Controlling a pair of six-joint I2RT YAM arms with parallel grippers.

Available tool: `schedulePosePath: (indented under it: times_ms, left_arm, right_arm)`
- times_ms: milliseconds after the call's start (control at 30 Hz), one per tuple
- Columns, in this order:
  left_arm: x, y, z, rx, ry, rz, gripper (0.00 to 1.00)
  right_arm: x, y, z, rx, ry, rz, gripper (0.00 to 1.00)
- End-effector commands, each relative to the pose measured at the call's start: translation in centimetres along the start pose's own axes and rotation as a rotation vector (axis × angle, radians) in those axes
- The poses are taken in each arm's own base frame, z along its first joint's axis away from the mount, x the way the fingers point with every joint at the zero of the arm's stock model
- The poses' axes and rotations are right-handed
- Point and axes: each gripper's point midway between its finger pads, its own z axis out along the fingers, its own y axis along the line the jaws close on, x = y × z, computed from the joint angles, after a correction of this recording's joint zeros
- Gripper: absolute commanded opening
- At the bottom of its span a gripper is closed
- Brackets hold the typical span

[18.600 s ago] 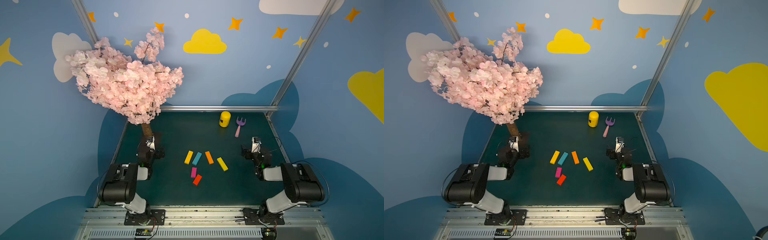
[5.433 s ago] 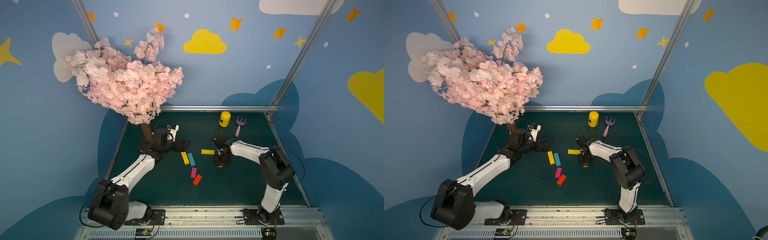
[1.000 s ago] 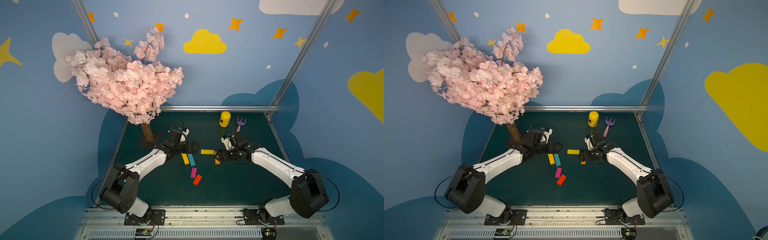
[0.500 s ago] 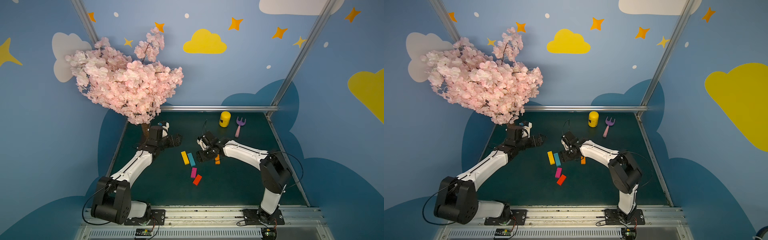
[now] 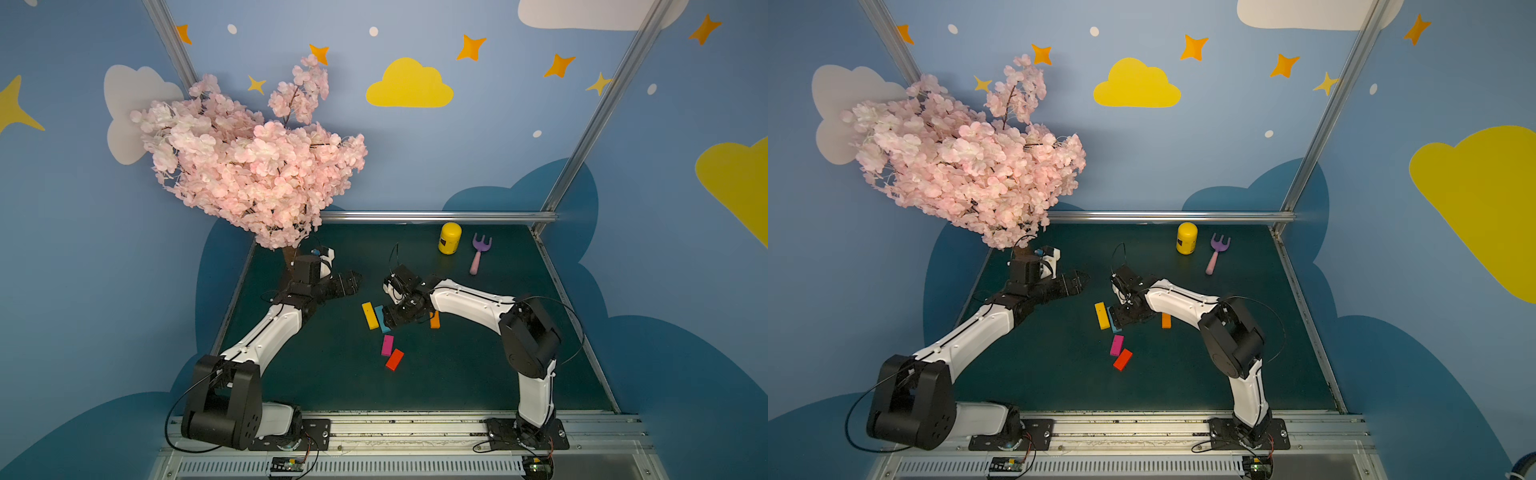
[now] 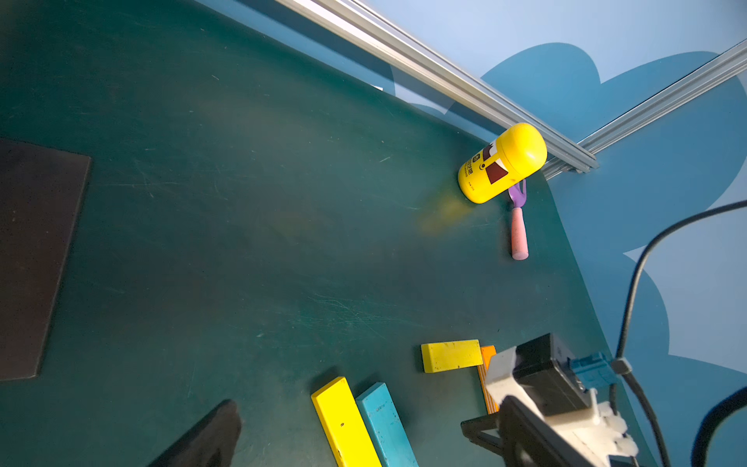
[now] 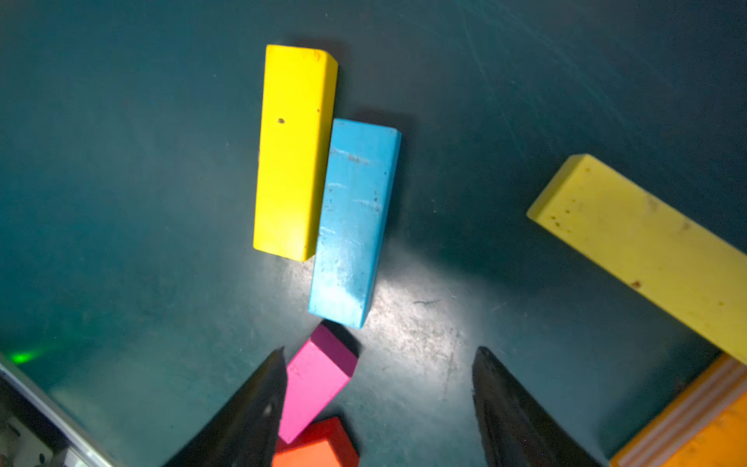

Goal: Assemble the letter p with building blocks
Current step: Move the building block to the center of the board.

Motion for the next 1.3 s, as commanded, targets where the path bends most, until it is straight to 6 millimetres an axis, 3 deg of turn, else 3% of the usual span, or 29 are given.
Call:
schedulePosePath:
  times_ms: [0,700,1267]
  left_arm:
    - [-0.5,-0.3,-0.7,0.020,-0.022,-0.001,1.00]
    - [-0.5,0.4,-1.2,0.013,-0.031,-0.017,1.00]
    - [-0.3,0.8,-1.1,0.009,-0.030,-0.026,1.00]
  right_arm:
    - [0.4,0.7,0.6,0.005,0.035,-0.028,0.73]
    - [0.5,0.7,3.2,0.038,0.073,-0.037,0.73]
    - [0.0,0.9,4.3,0.080,0.080,-0.067,0.63]
